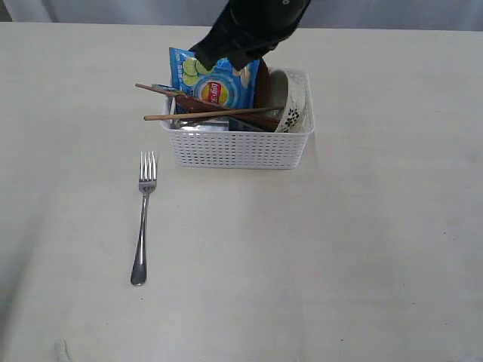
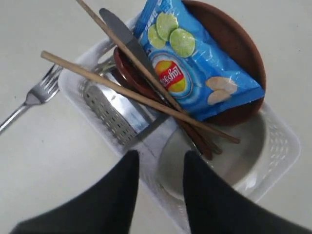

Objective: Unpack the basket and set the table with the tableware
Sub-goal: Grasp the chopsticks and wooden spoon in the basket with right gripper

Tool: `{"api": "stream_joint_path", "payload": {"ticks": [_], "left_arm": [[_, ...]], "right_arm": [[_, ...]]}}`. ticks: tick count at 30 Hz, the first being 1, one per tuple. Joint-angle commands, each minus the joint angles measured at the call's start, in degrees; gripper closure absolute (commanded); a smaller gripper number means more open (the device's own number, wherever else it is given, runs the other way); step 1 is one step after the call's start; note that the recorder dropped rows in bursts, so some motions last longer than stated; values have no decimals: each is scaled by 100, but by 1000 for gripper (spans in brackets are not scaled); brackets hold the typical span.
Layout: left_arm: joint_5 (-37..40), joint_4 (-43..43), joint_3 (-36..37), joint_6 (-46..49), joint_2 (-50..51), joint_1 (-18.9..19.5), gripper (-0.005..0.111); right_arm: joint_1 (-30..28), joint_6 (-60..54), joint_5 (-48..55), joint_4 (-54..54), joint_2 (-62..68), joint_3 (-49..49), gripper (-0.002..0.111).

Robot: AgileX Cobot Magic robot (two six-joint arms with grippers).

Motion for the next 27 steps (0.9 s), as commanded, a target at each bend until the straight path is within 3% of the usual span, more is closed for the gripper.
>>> {"api": "stream_joint_path", "payload": {"ticks": [1, 4, 27], "left_arm": [[-12, 5, 21, 17, -21, -27, 107], [-12, 5, 21, 17, -21, -27, 107], [-12, 5, 21, 17, -21, -27, 107]], "right_arm": [[-196, -1246, -134, 312, 312, -2, 58], [-196, -1733, -498, 277, 523, -12, 50], [-183, -2508, -1412, 703, 1712, -184, 51]]}}
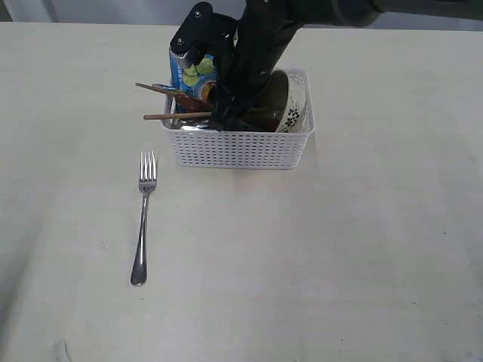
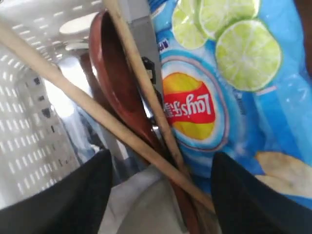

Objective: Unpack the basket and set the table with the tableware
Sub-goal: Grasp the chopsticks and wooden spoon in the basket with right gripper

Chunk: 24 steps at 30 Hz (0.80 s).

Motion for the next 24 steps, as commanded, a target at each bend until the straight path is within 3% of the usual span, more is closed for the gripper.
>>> {"api": "stream_joint_path", "payload": {"ticks": [1, 9, 16, 24], "left_arm": [[-12, 5, 21, 17, -21, -27, 107], [-12, 5, 21, 17, -21, -27, 107], [-12, 5, 21, 17, -21, -27, 107], [-12, 5, 21, 17, -21, -27, 107]], "right_arm": [[-16, -246, -42, 445, 80, -243, 51], [38, -822, 302, 1135, 296, -777, 51], [248, -1152, 596, 1162, 361, -821, 33], [265, -1128, 301, 1141, 443, -821, 33]]}}
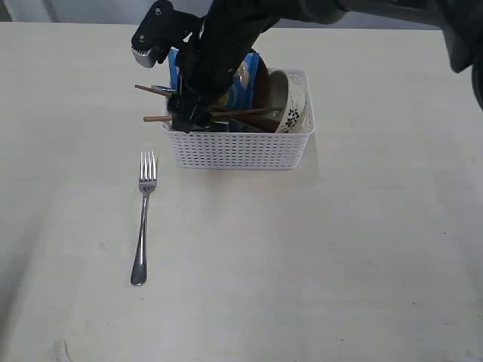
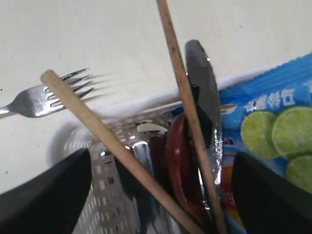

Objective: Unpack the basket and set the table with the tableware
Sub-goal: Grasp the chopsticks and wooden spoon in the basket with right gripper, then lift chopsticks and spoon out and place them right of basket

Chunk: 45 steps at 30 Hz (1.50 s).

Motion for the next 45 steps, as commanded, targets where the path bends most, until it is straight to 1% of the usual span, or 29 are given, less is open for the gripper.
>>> {"api": "stream_joint_path", "payload": {"ticks": [1, 6, 12, 15, 20, 23, 26, 27, 34, 38, 42, 44, 45], "left_arm": [[-12, 5, 21, 17, -21, -27, 107], [-12, 5, 21, 17, -21, -27, 107], [-12, 5, 21, 17, -21, -27, 107], [-12, 5, 21, 17, -21, -27, 107], [-12, 5, 21, 17, -21, -27, 107], [-12, 5, 21, 17, -21, -27, 107], [-12, 5, 21, 17, -21, -27, 107], [-12, 5, 21, 17, -21, -27, 107], [-12, 5, 21, 17, -21, -27, 107], [-12, 5, 21, 17, -21, -27, 107], [-12, 5, 21, 17, -21, -27, 107], [-12, 5, 21, 17, -21, -27, 107], [-12, 5, 21, 17, -21, -27, 107]], "right_arm": [[18, -36, -244, -3, 93, -31, 33], [18, -36, -691, -93, 247, -76, 33], [18, 0, -984, -93, 398, -76, 34], [18, 0, -1115, -93, 448, -76, 39], [18, 21, -1309, -93, 448, -76, 62], [18, 21, -1360, -93, 448, -76, 81], [18, 21, -1372, -93, 436, -76, 105], [18, 21, -1372, -93, 414, -76, 108], [18, -6, -1346, -93, 63, -76, 109], [18, -6, -1346, -93, -497, -76, 109], [18, 62, -1119, 17, -966, -76, 109], [1, 736, -1032, -211, -1201, -76, 109], [-9, 1219, -939, -538, -1295, -76, 109]]}}
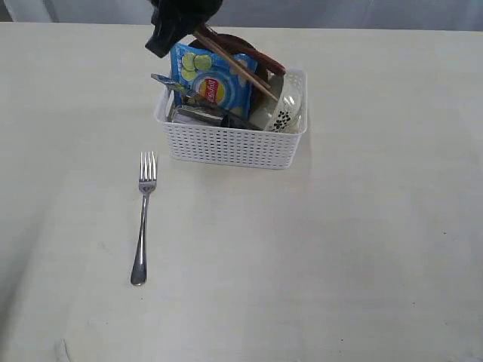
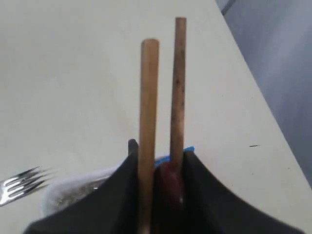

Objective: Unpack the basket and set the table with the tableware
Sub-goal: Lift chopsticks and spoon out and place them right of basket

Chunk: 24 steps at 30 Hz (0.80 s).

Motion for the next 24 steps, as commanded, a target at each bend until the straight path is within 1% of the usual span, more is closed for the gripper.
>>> {"api": "stream_joint_path", "payload": {"ticks": [1, 3, 5, 9, 10, 11, 12, 13, 15, 17, 19, 21, 24], "left_arm": [[-12, 5, 21, 17, -21, -27, 107], [-12, 5, 21, 17, -21, -27, 107], [-12, 5, 21, 17, -21, -27, 107], [-12, 5, 21, 17, -21, -27, 107], [-12, 5, 21, 17, -21, -27, 107], [-12, 5, 21, 17, -21, -27, 107], [-12, 5, 21, 17, -21, -27, 107], [-12, 5, 21, 17, -21, -27, 107], [-12, 5, 21, 17, -21, -27, 107], [-12, 5, 21, 17, -21, -27, 107], [-12, 5, 21, 17, -21, -27, 107], [-12, 5, 21, 17, -21, -27, 107], [-12, 5, 21, 17, -21, -27, 107]], "right_arm": [[-89, 1558, 361, -1048, -402, -5, 109], [-199, 2769, 938, -2029, -513, -5, 109], [-484, 3738, 1610, -2490, -597, 7, 109], [-1318, 4628, 2433, -2099, -731, 7, 109], [-1652, 4981, 2741, -2047, -768, 57, 109], [-1829, 5150, 2851, -2030, -794, 137, 109], [-2137, 5437, 3008, -2004, -829, 353, 109], [-2265, 5505, 3032, -2004, -830, 520, 109], [-2568, 5534, 2774, -2004, -853, 1137, 109], [-3009, 5597, 2119, -2004, -843, 2041, 109], [-3455, 5624, 1535, -1990, -833, 2621, 109], [-3811, 5624, 1001, -1990, -771, 3067, 109], [-3980, 5614, 768, -1954, -401, 3167, 109]]}}
